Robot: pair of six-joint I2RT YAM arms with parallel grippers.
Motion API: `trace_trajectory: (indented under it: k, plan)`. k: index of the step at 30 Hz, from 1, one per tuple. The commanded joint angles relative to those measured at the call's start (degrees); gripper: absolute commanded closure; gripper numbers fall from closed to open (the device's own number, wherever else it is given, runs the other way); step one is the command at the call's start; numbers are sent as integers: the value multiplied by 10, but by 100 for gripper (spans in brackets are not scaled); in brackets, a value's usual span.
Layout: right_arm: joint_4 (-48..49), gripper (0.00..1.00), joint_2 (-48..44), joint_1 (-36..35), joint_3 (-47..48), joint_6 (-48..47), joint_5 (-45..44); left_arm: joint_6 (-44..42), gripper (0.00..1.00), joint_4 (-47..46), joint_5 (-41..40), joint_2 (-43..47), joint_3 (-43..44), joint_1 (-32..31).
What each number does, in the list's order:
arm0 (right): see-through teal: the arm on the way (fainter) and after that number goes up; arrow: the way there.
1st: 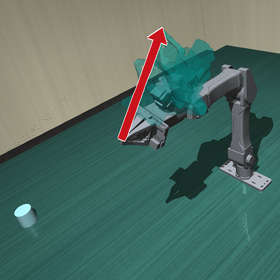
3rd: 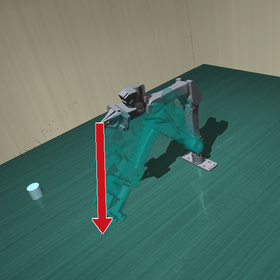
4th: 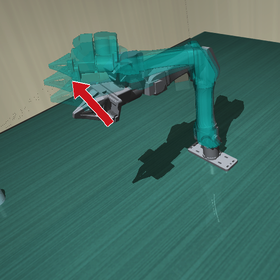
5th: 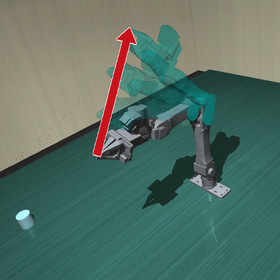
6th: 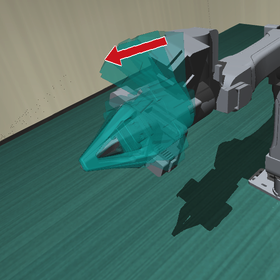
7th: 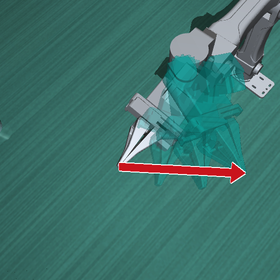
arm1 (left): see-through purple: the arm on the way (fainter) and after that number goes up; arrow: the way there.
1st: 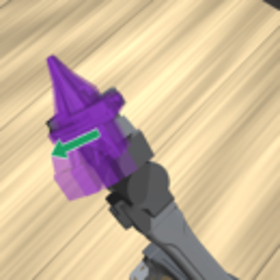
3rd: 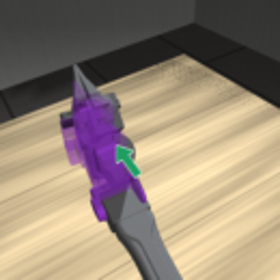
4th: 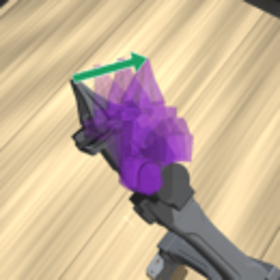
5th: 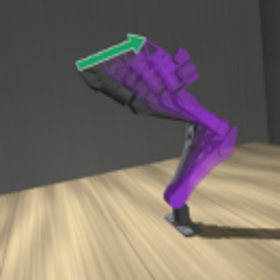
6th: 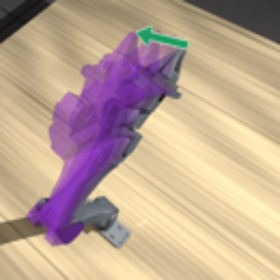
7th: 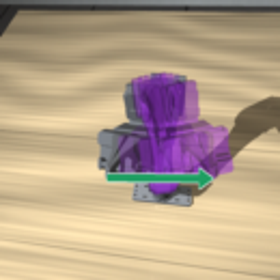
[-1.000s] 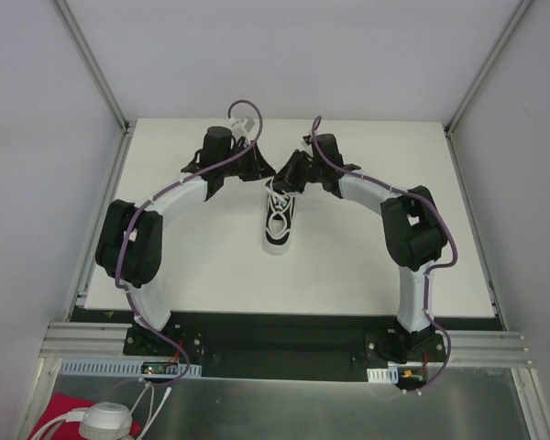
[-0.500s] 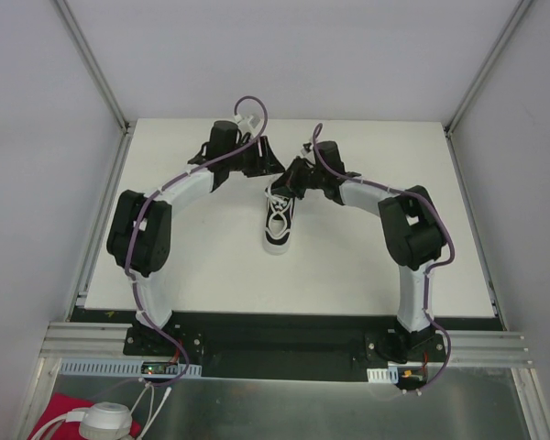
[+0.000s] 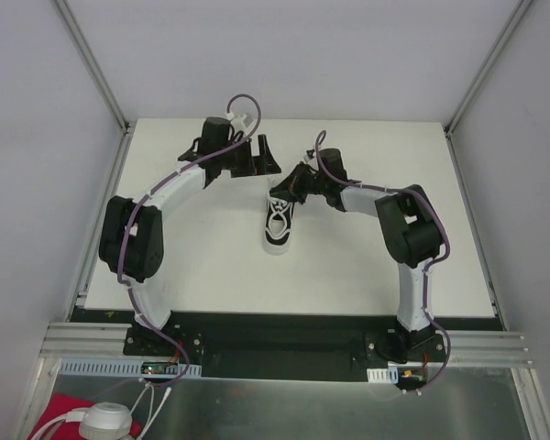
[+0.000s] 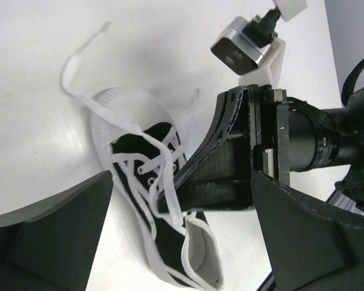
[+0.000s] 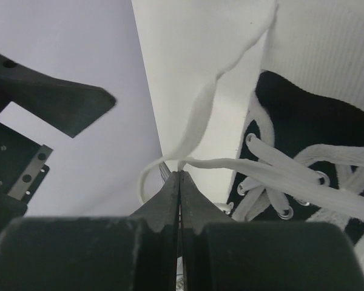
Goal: Tie the shoes
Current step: Cross the shoelace with the shoelace.
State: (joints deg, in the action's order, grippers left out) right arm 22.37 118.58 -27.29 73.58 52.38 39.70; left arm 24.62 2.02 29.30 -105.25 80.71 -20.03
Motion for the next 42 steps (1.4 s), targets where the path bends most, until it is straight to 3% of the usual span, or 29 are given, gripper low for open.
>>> trace_trajectory:
  k: [1,6,9,23,34,38,42]
  plan:
    - [51,99,-14,11,-15,14,11,14,4,9,-17,75,-32,42]
    - [67,99,-11,14,-16,21,14,54,22,5,16,72,-70,53]
    - [79,99,-7,13,-12,29,18,76,26,2,54,47,-76,53]
    - [101,99,32,4,40,61,37,184,31,-119,142,1,-154,99]
    - [119,99,37,0,36,68,45,217,36,-172,188,-33,-134,96]
    - [124,99,40,-1,35,72,44,223,39,-183,194,-33,-134,88]
    - [130,99,41,-3,35,76,45,238,49,-210,198,-40,-135,81]
